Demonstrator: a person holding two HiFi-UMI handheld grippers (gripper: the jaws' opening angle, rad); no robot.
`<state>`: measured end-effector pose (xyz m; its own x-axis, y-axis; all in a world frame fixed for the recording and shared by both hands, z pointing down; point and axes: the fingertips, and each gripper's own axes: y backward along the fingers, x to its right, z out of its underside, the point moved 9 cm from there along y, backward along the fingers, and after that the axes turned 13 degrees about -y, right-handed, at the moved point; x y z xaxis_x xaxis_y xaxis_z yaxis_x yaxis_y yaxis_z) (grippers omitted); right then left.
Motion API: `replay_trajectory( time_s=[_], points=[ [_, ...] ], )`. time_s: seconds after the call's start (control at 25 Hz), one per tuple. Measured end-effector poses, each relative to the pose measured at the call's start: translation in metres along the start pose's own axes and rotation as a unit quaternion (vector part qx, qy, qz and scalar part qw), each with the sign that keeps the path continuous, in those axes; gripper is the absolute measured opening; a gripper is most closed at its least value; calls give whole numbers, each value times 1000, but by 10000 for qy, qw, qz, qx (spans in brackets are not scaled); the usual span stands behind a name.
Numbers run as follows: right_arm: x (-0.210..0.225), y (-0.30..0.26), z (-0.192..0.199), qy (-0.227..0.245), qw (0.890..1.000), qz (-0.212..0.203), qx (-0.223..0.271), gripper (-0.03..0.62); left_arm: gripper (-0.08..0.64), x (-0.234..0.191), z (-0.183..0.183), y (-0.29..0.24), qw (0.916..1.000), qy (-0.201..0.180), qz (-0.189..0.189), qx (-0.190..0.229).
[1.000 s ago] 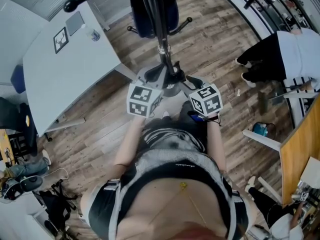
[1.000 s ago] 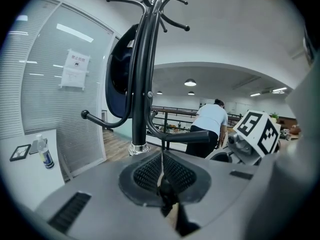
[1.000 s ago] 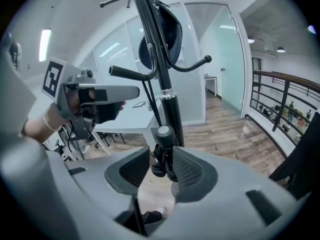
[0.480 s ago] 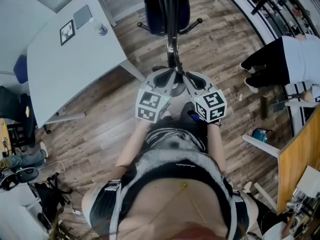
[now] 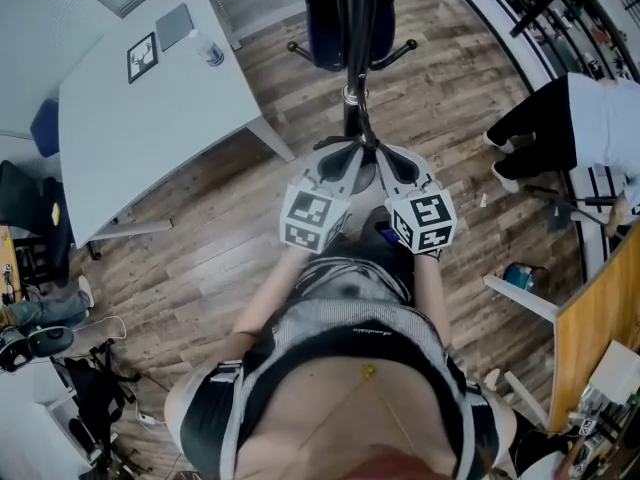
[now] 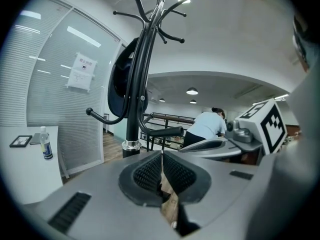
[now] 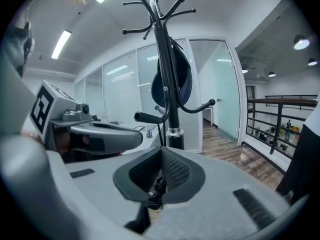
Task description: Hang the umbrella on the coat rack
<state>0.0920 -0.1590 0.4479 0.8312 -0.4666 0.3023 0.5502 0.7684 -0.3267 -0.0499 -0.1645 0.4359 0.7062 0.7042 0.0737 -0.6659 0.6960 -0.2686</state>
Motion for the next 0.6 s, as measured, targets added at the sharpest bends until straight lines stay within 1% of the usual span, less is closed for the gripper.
replay_trajectory(
  time_s=[0.12,0.2,0.36,0.6],
  points=[
    [-2,4,0,-129,9998,118,88,2,12,1,-2,0,9999,98,84,17],
    [-4,7,-1,-206,9994,170,205,2,12,1,-1,1,9999,78,83,6],
    [-8,10,-2,-184,9991,149,355,2,12,2,3,2,9998,95,155,-46],
    [-15,13,-7,-145,9993,-20,336,3,12,5,4,4,9998,72,183,-72]
  ],
)
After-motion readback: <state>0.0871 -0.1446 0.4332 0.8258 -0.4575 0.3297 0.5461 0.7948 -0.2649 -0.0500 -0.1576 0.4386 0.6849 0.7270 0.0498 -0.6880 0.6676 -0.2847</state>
